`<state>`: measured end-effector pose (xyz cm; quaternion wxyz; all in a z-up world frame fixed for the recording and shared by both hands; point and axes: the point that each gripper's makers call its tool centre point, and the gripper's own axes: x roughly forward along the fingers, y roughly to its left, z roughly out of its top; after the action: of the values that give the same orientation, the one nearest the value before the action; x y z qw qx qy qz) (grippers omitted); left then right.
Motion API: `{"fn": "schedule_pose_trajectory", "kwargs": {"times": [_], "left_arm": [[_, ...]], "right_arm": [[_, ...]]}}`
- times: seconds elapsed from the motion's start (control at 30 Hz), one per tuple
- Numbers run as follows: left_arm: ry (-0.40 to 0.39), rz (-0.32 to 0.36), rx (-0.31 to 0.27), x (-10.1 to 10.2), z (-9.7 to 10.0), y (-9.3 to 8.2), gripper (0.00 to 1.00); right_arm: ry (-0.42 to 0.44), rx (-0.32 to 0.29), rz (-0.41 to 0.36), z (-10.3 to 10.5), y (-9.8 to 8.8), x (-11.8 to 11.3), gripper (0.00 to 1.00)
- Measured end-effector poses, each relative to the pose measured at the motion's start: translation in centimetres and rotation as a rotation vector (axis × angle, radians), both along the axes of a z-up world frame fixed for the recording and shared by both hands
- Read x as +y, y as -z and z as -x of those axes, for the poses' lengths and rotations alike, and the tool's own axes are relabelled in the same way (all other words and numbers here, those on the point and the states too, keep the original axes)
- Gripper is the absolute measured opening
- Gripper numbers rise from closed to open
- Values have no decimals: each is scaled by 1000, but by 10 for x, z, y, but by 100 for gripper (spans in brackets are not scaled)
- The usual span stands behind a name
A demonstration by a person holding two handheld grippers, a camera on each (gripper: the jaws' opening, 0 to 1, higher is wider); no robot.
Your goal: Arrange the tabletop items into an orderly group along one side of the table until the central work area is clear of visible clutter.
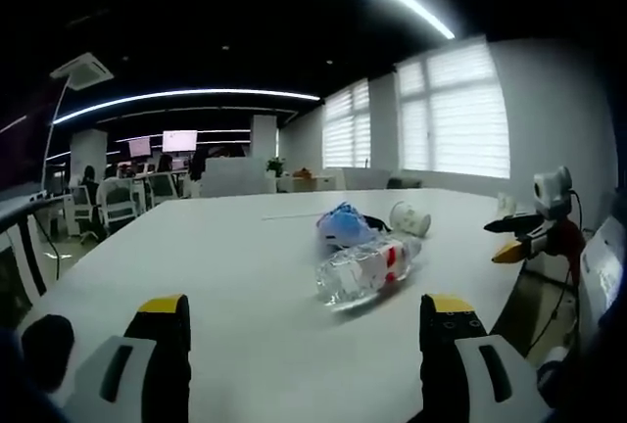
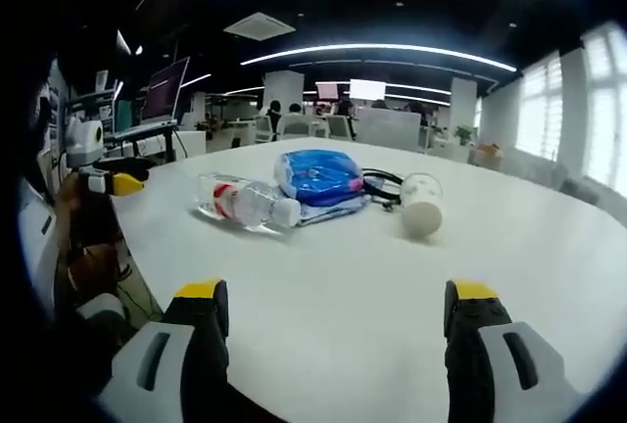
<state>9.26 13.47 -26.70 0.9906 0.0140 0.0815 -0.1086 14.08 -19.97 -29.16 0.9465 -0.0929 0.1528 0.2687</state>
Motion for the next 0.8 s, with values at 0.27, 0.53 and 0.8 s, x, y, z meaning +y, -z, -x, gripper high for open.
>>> {"fn": "schedule_pose_trajectory", "kwargs": {"times": [0.27,0.53,0.8], "left_arm": [[16,-12,-20,-4,-1,-4,97],[25,-14,-35,-7,-3,-6,97],[22,-32,-28,-9,-8,-4,97]], "right_arm": [[-10,2,4,1,1,3,88],[-2,0,0,0,0,0,88],[0,0,-5,0,1,1,88]]}}
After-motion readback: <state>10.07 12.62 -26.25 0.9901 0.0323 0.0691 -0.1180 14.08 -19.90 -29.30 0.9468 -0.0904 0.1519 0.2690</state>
